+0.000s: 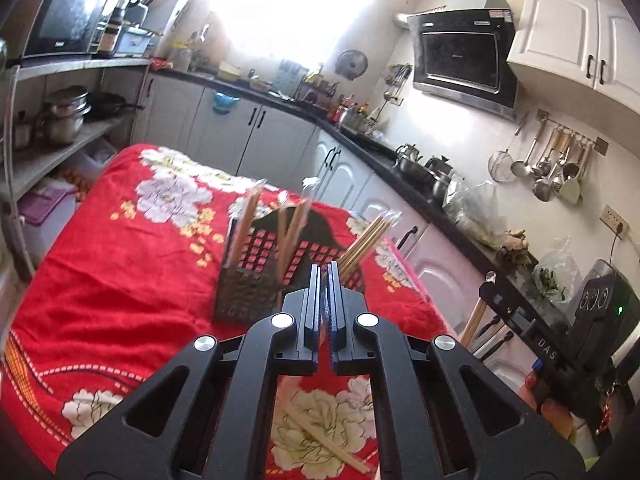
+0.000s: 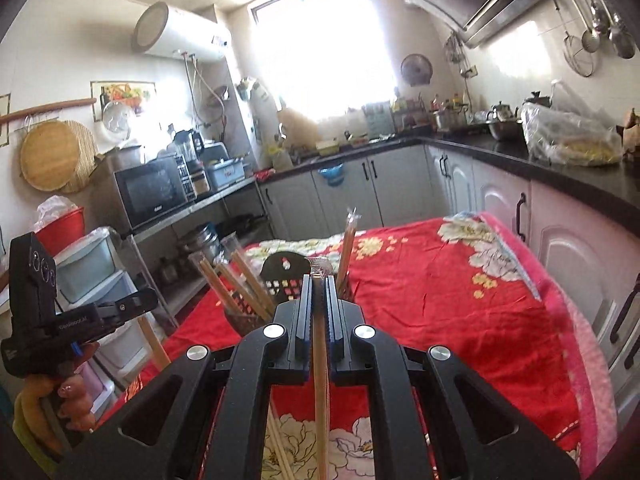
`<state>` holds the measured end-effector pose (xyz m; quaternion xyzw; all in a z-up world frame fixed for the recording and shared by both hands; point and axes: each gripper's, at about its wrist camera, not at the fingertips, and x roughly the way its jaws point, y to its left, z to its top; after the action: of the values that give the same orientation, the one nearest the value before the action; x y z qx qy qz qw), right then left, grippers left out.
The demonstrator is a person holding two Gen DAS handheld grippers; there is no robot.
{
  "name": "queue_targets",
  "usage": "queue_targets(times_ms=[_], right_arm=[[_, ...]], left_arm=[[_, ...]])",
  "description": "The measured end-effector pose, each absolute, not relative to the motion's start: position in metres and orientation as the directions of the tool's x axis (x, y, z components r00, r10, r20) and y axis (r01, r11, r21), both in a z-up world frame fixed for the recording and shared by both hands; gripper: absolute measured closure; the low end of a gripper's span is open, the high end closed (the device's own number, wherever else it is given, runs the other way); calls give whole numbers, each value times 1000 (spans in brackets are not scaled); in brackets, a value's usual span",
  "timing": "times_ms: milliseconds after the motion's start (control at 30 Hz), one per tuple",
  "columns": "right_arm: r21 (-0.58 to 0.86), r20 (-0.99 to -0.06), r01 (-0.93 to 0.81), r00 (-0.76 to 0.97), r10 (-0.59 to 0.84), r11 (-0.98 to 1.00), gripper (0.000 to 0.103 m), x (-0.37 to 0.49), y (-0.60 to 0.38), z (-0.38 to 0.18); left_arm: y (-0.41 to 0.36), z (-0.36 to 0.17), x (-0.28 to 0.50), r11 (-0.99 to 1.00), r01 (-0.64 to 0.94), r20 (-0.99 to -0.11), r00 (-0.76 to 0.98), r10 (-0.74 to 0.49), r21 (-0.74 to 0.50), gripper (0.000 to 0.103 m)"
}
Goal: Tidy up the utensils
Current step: 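Lift both held chopsticks and carry them toward the grey caddy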
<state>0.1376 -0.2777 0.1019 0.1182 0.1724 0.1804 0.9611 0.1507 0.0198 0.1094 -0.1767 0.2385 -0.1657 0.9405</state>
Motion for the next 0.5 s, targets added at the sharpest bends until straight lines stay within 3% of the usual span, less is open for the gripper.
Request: queue_targets(times_ms=[500], right_arm=[[268, -228, -294, 906, 357, 917, 97, 148, -287, 121]], left_arm=[[-7, 158, 169, 872, 327, -308, 841, -444, -364, 102]])
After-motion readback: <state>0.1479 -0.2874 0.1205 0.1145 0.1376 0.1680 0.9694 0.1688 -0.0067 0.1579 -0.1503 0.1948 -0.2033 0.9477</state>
